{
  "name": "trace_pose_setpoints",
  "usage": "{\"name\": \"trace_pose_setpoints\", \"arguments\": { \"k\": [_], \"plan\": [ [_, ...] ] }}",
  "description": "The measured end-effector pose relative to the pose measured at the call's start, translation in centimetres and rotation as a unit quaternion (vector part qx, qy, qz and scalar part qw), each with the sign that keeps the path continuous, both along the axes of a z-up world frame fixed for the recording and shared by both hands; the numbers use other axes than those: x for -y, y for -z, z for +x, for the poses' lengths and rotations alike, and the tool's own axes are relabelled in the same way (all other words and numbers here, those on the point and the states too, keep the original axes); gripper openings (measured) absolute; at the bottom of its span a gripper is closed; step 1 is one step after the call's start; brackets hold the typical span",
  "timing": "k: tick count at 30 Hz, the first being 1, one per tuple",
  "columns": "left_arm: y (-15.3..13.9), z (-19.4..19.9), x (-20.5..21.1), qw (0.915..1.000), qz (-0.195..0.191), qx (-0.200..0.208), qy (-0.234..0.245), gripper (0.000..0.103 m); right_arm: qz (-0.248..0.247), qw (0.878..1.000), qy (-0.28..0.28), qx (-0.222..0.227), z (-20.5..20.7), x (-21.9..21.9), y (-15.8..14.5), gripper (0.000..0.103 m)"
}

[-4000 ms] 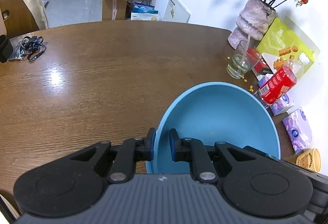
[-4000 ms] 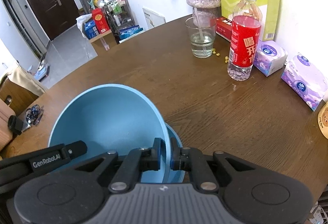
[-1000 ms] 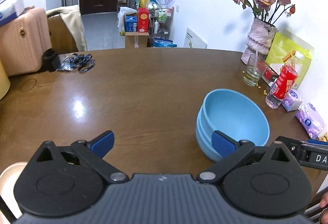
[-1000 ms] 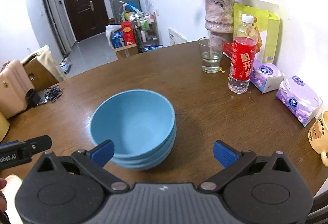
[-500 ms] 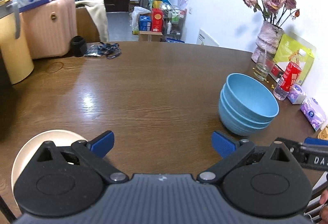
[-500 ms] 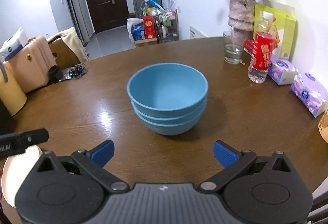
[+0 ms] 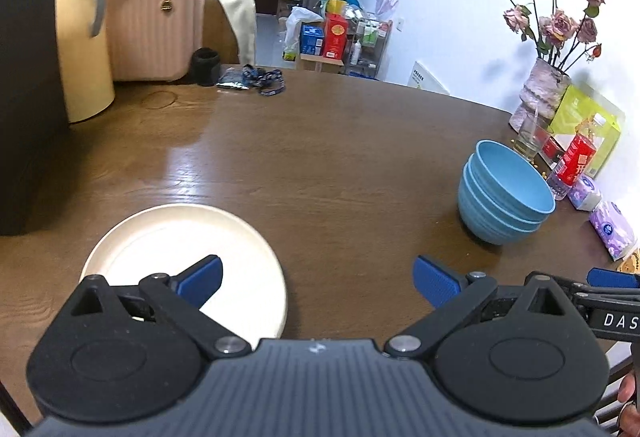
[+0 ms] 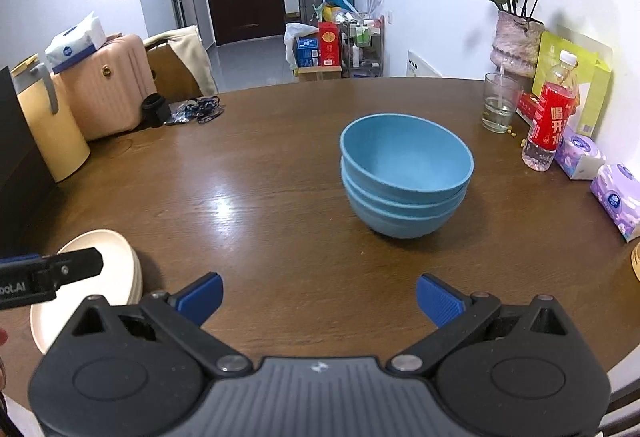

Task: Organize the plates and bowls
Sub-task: 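Pull both open tools back from the blue bowl stack, then move both open tools to the rim of the blue bowl stack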

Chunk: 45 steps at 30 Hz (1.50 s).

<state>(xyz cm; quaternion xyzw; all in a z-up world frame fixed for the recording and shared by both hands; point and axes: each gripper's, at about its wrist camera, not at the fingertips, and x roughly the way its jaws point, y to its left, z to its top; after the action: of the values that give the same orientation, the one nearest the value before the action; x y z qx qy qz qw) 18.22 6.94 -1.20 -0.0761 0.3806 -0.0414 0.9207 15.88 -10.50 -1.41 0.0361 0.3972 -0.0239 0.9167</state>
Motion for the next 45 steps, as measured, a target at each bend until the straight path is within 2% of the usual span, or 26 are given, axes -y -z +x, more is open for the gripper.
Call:
{"name": "trace_pose_setpoints", "arguments": {
  "k": [6,16,28,35,45],
  "plan": [
    [0.1,-1.6,-1.7,1.0000,-0.006,-0.007,0.003,0.103,-0.002,1.000,0.000,-0.008,-1.7,-1.8,0.0,0.103],
    [0.8,-3.5,-3.1,0.9995,-0.007,-0.013,0.028,0.103,0.004,0.999,0.031,-0.017,-4.3,-3.3,0.2,0.103],
    [0.4,-3.8,-5.7,0.9993,-0.025,0.006,-0.028,0.103,-0.015,1.000,-0.009,0.000,-2.5,-5.6,-1.1,0.103],
    [-0.1,-2.8,-4.7,0.9986,-0.018,0.015,-0.048,0.103,-0.007,1.000,-0.013,0.011,-0.9,-3.9,-1.3,0.103],
    [-1.5,0.4,-1.4,0.9973,0.000,0.024,-0.070,0.103,0.006,1.000,0.014,0.013,3.7,1.1,-1.8,0.103]
  ]
}}
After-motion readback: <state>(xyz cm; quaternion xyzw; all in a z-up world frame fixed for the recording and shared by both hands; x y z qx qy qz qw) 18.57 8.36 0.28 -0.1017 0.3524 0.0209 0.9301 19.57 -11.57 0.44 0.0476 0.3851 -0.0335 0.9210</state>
